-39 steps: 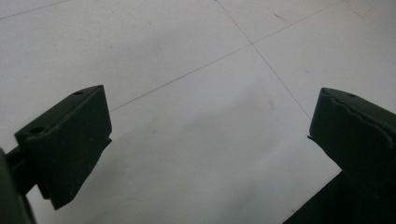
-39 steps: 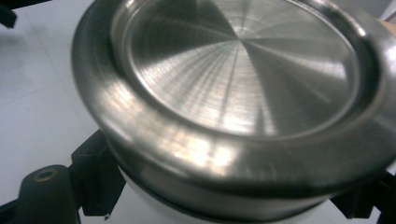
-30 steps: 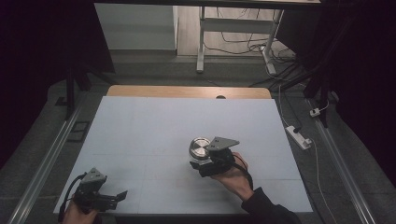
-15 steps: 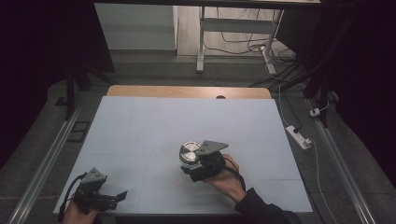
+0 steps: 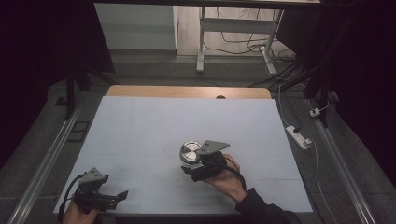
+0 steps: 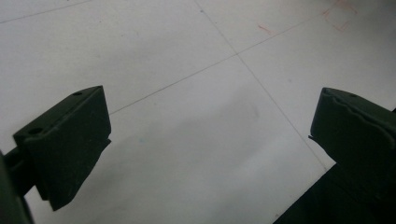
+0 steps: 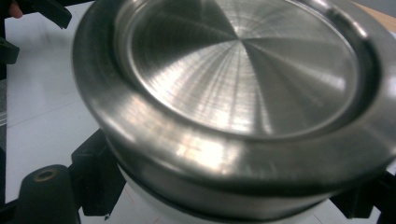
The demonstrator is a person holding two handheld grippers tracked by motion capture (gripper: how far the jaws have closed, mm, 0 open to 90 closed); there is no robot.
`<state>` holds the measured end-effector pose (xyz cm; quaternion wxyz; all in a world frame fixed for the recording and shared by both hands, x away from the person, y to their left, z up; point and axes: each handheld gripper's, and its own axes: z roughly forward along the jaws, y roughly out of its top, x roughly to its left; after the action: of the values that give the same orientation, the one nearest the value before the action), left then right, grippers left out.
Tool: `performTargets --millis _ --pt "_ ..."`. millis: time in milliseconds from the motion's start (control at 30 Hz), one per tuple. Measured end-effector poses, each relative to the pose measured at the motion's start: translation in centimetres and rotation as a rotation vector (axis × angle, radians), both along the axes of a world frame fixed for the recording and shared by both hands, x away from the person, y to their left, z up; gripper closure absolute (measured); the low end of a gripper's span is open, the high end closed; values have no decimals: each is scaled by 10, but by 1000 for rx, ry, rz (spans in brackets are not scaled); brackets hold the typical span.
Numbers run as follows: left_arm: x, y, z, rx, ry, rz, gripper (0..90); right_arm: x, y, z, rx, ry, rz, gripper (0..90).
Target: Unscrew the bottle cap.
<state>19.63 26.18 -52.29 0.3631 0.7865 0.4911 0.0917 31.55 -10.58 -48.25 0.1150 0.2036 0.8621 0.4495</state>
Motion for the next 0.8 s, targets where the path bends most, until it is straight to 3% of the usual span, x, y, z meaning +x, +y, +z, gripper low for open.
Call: performTargets --millis 333,800 --pt "5 -10 5 5 -28 -51 0 0 -2 2 3 3 0 144" --pt "26 -31 21 -46 -148 -201 0 -1 -4 4 12 5 4 144"
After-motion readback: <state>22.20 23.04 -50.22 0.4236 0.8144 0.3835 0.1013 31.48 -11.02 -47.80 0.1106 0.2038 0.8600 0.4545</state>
